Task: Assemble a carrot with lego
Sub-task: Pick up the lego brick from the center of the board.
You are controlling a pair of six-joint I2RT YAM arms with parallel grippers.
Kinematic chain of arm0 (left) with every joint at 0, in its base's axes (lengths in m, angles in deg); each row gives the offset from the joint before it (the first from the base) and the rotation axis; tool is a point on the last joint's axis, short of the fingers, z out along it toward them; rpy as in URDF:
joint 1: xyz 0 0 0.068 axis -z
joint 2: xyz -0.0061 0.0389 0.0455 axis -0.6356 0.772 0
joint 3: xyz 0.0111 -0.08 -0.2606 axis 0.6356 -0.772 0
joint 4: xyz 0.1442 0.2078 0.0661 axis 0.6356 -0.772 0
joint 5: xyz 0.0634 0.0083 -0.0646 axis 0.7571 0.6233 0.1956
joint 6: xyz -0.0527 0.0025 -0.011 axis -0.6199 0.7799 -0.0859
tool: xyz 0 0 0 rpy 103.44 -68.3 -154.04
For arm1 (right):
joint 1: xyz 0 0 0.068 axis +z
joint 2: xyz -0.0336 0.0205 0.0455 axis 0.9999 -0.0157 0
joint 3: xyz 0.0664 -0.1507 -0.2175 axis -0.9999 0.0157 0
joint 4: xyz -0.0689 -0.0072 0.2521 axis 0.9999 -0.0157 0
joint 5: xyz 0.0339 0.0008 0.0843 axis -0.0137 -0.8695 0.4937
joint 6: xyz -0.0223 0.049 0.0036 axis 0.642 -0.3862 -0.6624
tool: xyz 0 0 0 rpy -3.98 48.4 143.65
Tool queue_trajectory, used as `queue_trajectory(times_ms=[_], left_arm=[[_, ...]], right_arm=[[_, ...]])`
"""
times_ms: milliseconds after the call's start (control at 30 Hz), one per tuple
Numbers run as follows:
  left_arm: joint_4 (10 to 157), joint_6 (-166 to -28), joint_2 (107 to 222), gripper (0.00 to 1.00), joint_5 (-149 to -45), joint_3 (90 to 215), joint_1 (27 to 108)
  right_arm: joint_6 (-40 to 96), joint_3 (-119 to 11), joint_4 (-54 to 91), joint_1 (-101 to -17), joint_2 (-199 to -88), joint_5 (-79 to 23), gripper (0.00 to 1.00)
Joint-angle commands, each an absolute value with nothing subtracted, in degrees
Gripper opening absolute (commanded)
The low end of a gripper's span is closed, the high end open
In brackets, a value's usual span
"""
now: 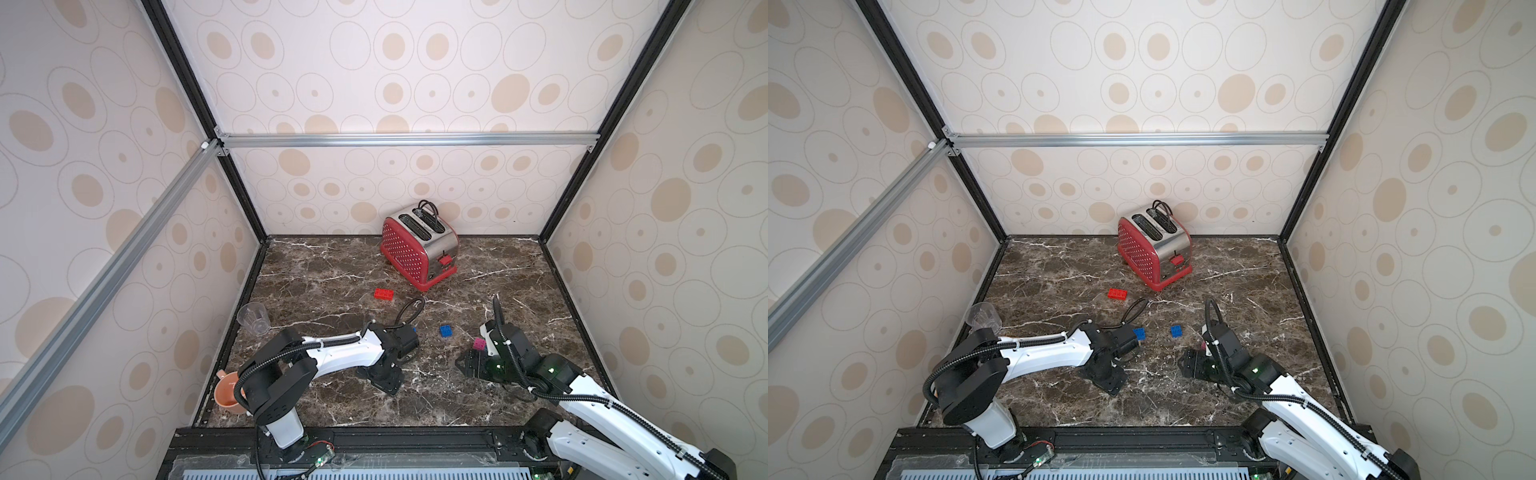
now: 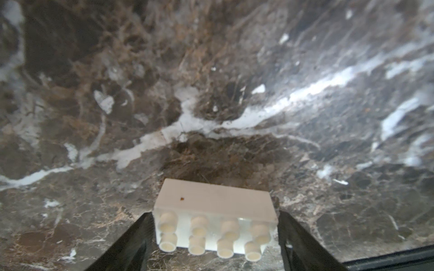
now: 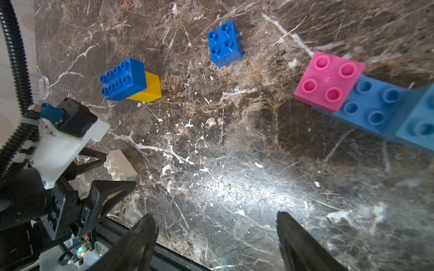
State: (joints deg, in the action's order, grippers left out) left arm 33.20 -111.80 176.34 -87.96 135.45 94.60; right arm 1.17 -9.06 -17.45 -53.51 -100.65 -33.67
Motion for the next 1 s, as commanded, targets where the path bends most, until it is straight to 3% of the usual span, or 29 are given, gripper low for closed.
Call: queue_trajectory(times_ms=[0, 233, 567, 967], left_arm=[[33.14, -112.87, 174.59, 0.80, -85.98, 135.42, 94.75], [32.81, -112.49, 174.70, 0.74, -85.24, 135.78, 94.75], [31.50, -113.22, 174.18, 0.57, -85.67, 136.62, 94.75], [21.57, -124.24, 171.33, 0.54, -83.44, 149.53, 94.84]], right_arm=[[1.06, -10.13, -19.31, -53.83, -99.90, -34.94, 0.84], [1.05, -10.30, -18.17, -53.81, -100.91, -34.94, 0.84], [0.68, -9.61, -17.29, -53.81, -101.03, -35.03, 0.83], [0.75, -9.33, -17.07, -53.81, -100.42, -34.94, 0.83]])
